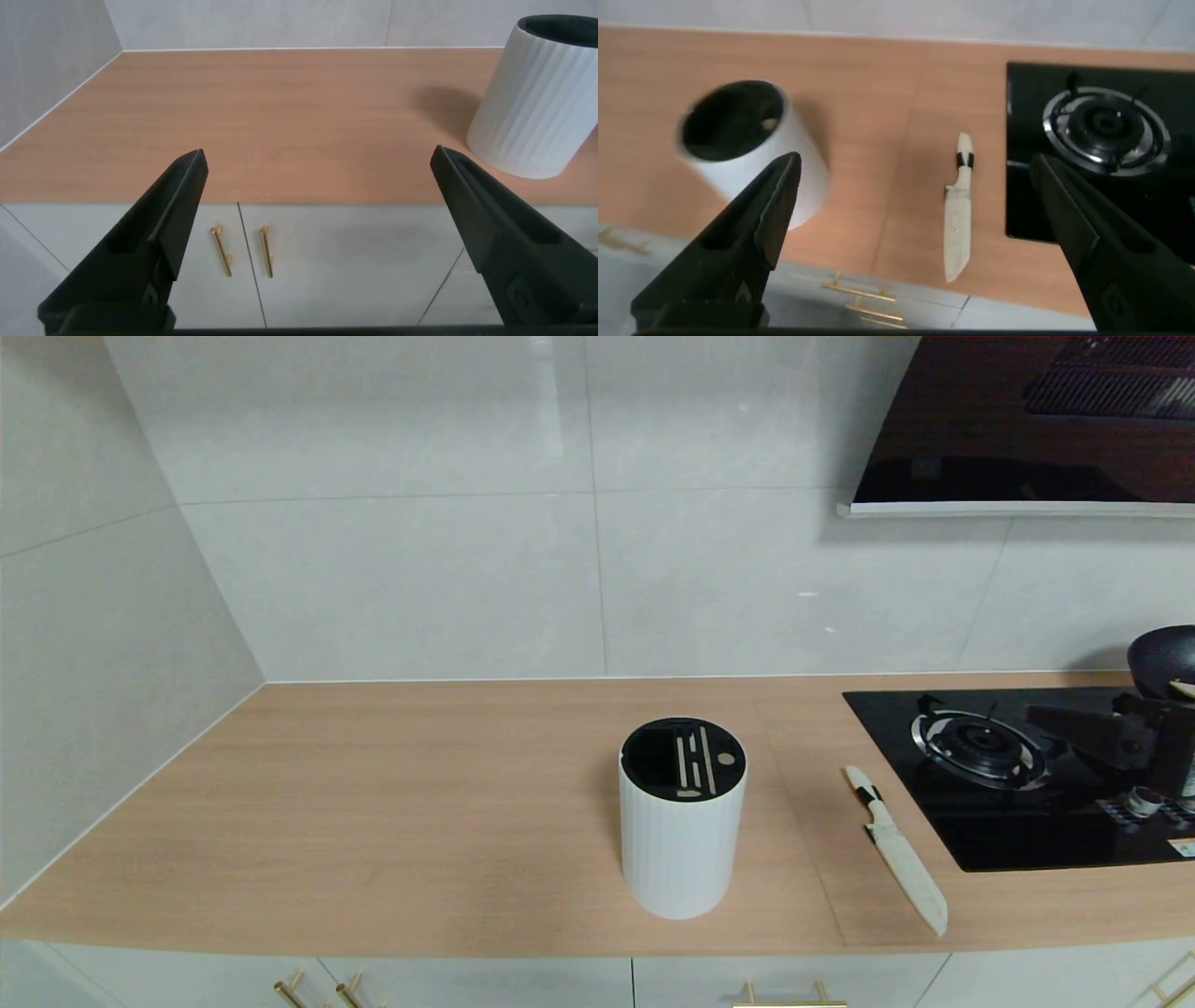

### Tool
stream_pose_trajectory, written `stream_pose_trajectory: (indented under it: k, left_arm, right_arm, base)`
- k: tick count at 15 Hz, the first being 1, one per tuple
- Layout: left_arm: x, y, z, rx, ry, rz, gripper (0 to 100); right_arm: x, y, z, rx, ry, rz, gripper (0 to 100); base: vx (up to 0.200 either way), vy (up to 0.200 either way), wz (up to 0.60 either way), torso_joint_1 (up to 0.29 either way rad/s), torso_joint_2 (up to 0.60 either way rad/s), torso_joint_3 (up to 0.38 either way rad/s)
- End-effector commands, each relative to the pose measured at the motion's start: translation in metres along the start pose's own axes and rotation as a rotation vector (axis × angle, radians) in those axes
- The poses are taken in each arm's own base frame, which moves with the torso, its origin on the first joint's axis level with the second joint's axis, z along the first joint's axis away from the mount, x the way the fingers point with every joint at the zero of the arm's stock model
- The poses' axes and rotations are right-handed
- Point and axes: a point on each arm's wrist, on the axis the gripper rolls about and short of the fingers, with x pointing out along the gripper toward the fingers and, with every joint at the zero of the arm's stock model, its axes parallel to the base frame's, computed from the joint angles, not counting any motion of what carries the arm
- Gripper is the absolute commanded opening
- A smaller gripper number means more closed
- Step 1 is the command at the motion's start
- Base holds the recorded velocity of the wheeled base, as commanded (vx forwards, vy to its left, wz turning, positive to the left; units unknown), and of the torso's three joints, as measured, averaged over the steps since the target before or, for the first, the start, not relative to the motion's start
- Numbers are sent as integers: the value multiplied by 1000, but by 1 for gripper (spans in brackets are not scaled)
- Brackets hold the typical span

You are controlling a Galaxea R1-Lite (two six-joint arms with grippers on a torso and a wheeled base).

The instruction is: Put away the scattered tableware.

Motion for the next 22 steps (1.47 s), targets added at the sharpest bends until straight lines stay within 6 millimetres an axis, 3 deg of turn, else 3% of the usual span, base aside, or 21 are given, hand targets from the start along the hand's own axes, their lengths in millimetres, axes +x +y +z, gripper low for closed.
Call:
stream_pose_trajectory:
  k: [1,3,5,6,9,14,22]
  left_arm:
    - [0,0,0,0,1,1,100]
    - [0,0,0,-2,1,1,100]
    - [0,0,0,-2,1,1,100]
    - [0,0,0,-2,-1,1,100]
    - [0,0,0,-3,-1,1,100]
    - [0,0,0,-6,-1,1,100]
    - [0,0,0,-6,-1,1,100]
  right_arm:
    - [60,-3,-14,-2,148,-51,100]
    - [83,-3,-28,-5,229,-65,100]
    - [85,-3,-30,-5,237,-65,100]
    - [105,-5,-42,-4,253,-67,100]
    - [121,-7,-56,-12,290,-90,100]
    - [165,-39,-91,13,328,-182,100]
    - [195,-46,-128,11,380,-205,100]
  base:
    - [0,0,0,0,0,0]
    - [0,0,0,0,0,0]
    - [0,0,0,0,0,0]
    - [0,0,0,0,0,0]
    - [0,0,0,0,0,0]
    - [0,0,0,0,0,0]
    - [0,0,0,0,0,0]
